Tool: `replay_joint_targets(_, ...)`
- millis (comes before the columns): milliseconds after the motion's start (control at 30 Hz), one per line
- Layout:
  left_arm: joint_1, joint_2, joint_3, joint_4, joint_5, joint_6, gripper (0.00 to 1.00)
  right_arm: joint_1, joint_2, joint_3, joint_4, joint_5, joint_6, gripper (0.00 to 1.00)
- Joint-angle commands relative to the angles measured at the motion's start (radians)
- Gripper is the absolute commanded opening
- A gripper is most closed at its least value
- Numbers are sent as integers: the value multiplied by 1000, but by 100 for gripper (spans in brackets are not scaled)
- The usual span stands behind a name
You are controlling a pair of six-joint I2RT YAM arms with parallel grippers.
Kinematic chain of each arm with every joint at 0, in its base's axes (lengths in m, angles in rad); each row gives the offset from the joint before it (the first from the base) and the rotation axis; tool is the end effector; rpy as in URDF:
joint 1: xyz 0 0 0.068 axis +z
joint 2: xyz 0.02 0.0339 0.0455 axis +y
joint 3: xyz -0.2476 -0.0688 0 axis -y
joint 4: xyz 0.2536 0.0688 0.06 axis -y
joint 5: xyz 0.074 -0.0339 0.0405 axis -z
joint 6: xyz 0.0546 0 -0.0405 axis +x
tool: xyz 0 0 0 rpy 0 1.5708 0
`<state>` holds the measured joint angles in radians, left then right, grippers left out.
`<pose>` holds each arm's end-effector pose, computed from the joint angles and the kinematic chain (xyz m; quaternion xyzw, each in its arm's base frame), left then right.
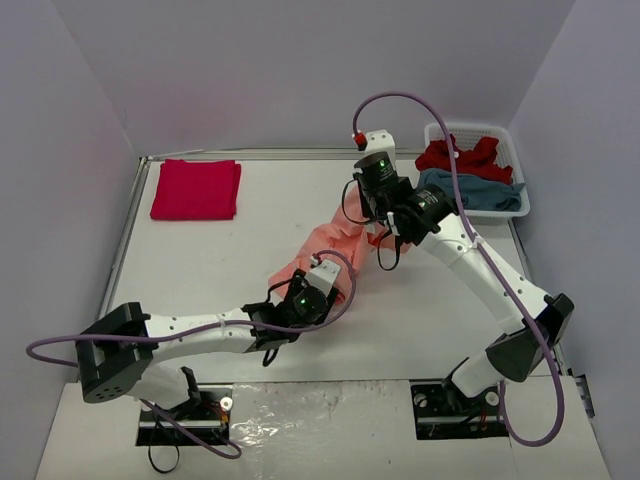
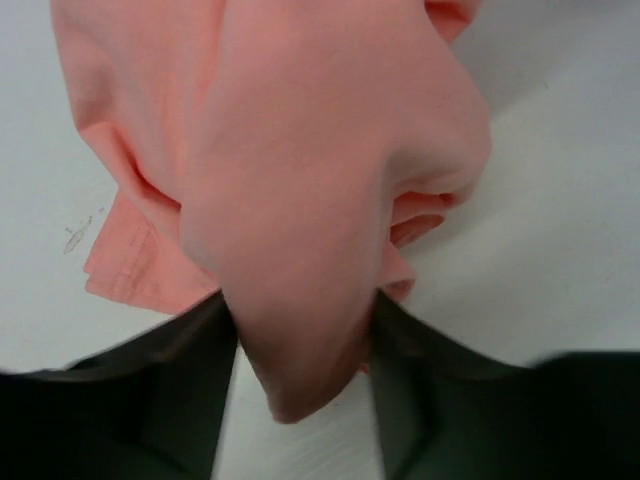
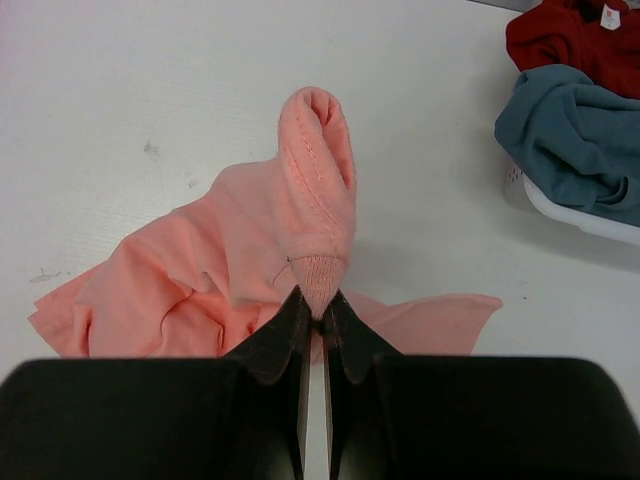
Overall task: Fold and stack the t-shirts
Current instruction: Flatten out the tshirt
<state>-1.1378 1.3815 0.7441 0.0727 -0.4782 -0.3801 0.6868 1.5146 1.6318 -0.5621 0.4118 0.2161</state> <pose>0.1556 -0.2766 0.1884 0.2087 0.8331 -0.1718 0.4826 0.2945 0.2132 0.3966 -0.0869 0.8304 0.0723 0.5455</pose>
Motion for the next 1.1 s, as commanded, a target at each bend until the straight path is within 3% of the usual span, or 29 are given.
replay_joint_targets(0,-23,8,23,15,-43,7,38,-12,-27,-15,28,15,6,0)
replay_joint_targets(33,-30,4,31,7,-66,7,28,-15,-30,-18,28,13,6,0)
replay_joint_targets(67,-34,-1,37,0,-79,7,11,-18,-31,-23,28,13,5,0)
replay_joint_targets(133,-40,-31,50,-39,-123,1,2,-27,-39,-27,30,10,5,0)
replay_joint_targets(333,-42,-206,109,-249,-285,-6,2,-61,-67,-43,33,38,0,0)
replay_joint_targets(600,-36,-364,351,-570,-548,53,2,-87,-85,-24,31,33,2,0)
replay_joint_targets(1067,-34,-369,420,-824,-695,-124,6,-119,-117,-69,16,91,22,0)
